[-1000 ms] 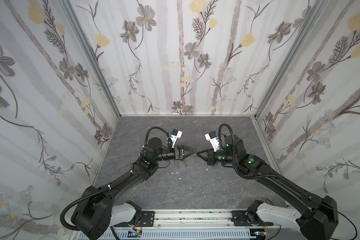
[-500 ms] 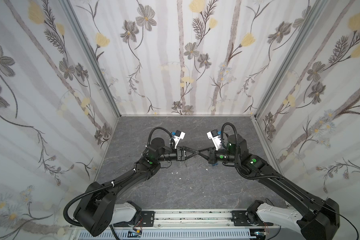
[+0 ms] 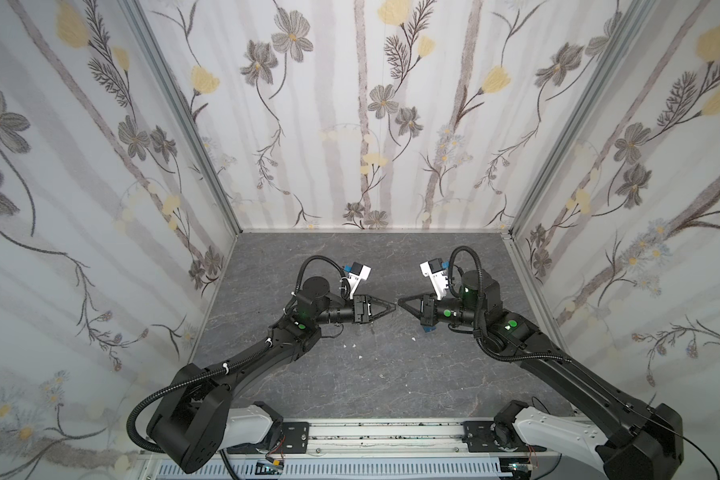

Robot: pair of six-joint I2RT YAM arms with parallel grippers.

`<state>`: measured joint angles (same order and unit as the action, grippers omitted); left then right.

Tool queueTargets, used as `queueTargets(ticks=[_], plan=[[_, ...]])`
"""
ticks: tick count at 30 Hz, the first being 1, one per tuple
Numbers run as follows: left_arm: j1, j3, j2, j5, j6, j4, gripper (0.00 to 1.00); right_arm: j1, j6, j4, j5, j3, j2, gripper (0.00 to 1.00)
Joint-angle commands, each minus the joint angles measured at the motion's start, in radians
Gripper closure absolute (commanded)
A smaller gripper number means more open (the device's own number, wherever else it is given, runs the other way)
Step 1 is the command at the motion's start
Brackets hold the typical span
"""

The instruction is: Unlock with the key

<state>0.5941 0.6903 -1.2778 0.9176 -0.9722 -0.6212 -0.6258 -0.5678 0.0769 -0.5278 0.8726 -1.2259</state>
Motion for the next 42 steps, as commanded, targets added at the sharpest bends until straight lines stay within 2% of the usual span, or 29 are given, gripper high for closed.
queueTargets(ticks=[1, 2, 5, 13, 14, 15, 16, 22, 31, 35, 42], plan=[[0.000, -0.004, 0.008, 0.008, 0.009, -0.009, 0.69, 0.003, -0.013, -0.061, -0.009, -0.007, 0.008, 1.00], [-0.001, -0.004, 0.008, 0.008, 0.014, -0.002, 0.73, 0.005, -0.016, -0.064, -0.010, -0.007, 0.010, 1.00], [0.001, -0.002, 0.009, 0.002, 0.021, 0.009, 0.77, 0.006, -0.020, -0.069, -0.014, -0.011, 0.015, 1.00], [0.004, 0.008, 0.006, -0.004, 0.025, 0.017, 0.77, 0.007, -0.029, -0.078, -0.020, -0.021, 0.019, 1.00], [0.003, 0.009, 0.007, -0.012, 0.030, 0.023, 0.71, 0.006, -0.030, -0.078, -0.023, -0.021, 0.018, 1.00], [0.004, 0.012, 0.011, -0.025, 0.039, 0.039, 0.59, 0.006, -0.031, -0.081, -0.024, -0.021, 0.018, 1.00], [0.003, 0.013, 0.014, -0.039, 0.053, 0.064, 0.51, 0.007, -0.032, -0.081, -0.026, -0.021, 0.019, 1.00], [0.003, 0.015, 0.049, -0.083, 0.098, 0.112, 0.30, 0.006, -0.032, -0.080, -0.045, -0.021, 0.023, 1.00], [0.016, 0.035, -0.002, -0.020, 0.063, 0.033, 0.21, 0.006, -0.063, -0.140, -0.091, -0.038, 0.022, 1.00], [0.029, 0.037, -0.006, -0.007, 0.059, 0.027, 0.25, 0.007, -0.066, -0.147, -0.087, -0.038, 0.023, 1.00], [0.033, 0.027, 0.006, -0.008, 0.066, 0.041, 0.54, 0.011, -0.065, -0.140, -0.073, -0.045, 0.029, 1.00]])
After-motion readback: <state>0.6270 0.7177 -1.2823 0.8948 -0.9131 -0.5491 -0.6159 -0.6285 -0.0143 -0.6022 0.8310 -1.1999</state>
